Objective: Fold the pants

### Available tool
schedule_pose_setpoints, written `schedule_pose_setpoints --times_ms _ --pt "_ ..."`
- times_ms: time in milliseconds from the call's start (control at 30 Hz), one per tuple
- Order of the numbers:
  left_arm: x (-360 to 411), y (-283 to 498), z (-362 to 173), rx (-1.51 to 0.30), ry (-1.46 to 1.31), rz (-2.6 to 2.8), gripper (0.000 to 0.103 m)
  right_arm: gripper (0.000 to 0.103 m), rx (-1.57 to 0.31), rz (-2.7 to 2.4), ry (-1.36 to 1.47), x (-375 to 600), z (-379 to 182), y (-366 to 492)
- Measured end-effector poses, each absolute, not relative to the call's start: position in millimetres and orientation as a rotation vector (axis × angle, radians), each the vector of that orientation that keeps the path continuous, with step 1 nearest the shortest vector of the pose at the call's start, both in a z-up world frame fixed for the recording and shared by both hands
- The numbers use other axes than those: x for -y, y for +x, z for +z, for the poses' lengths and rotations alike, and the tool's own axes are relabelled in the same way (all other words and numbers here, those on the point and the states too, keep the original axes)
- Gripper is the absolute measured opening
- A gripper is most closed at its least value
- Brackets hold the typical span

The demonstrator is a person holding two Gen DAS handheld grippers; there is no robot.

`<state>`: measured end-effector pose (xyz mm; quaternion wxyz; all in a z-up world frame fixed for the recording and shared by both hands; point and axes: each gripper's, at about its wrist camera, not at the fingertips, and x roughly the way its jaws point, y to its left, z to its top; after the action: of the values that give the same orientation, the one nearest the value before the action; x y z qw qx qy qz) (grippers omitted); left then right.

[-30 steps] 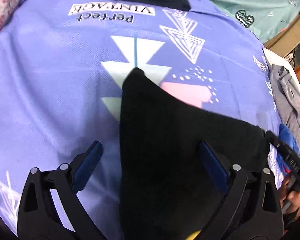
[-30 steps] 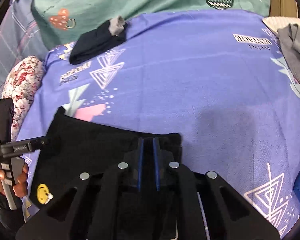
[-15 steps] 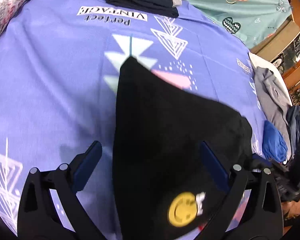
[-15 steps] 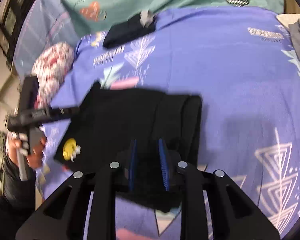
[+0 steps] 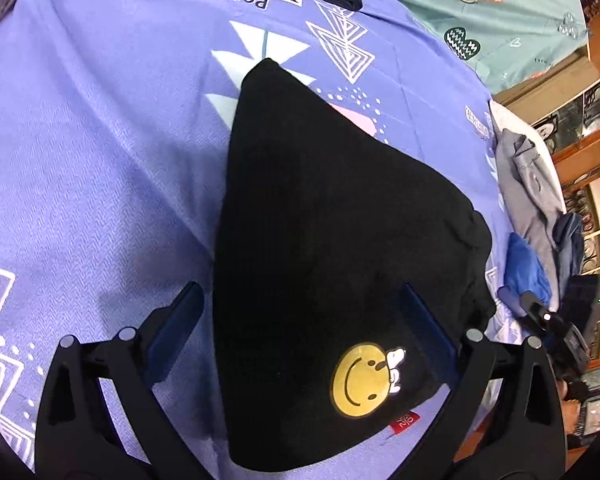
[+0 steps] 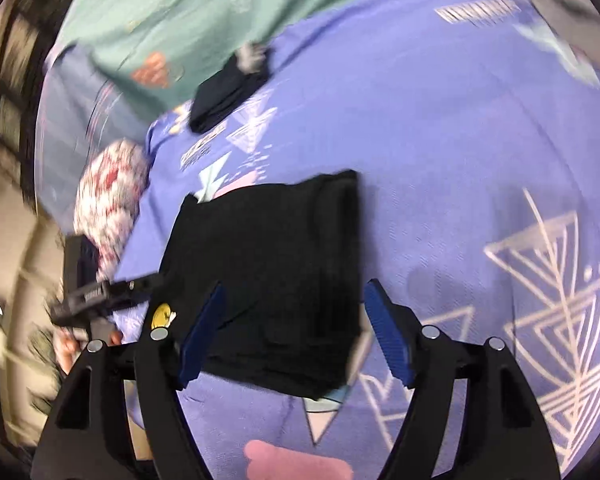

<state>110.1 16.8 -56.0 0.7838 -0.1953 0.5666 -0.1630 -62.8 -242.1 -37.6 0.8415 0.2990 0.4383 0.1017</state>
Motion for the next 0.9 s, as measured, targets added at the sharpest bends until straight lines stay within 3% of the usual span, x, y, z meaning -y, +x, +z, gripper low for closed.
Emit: schedule_pose_setpoints --times_ms 133,433,533,900 --pt "-19.9 108.1 -62.3 -1.241 -0.459 -0.359 0.099 0.072 -0.947 0.209 0.784 262.9 -56.1 -62.0" --pt "-6.1 96.7 -64.7 -1.226 -0.359 -0.324 0.099 0.072 -1.041 0.205 0.564 223.8 -59.9 -47.2" --pt "-4.4 93.5 -64.4 -1.23 -0.345 -0.332 0.099 0.073 -1.059 0.222 0.61 224.0 -66.2 -44.4" --pt "-1.8 95.9 -65.6 -1.239 -0.385 -0.399 0.099 0.082 -1.024 0.269 0.712 235.5 -75.3 -34.7"
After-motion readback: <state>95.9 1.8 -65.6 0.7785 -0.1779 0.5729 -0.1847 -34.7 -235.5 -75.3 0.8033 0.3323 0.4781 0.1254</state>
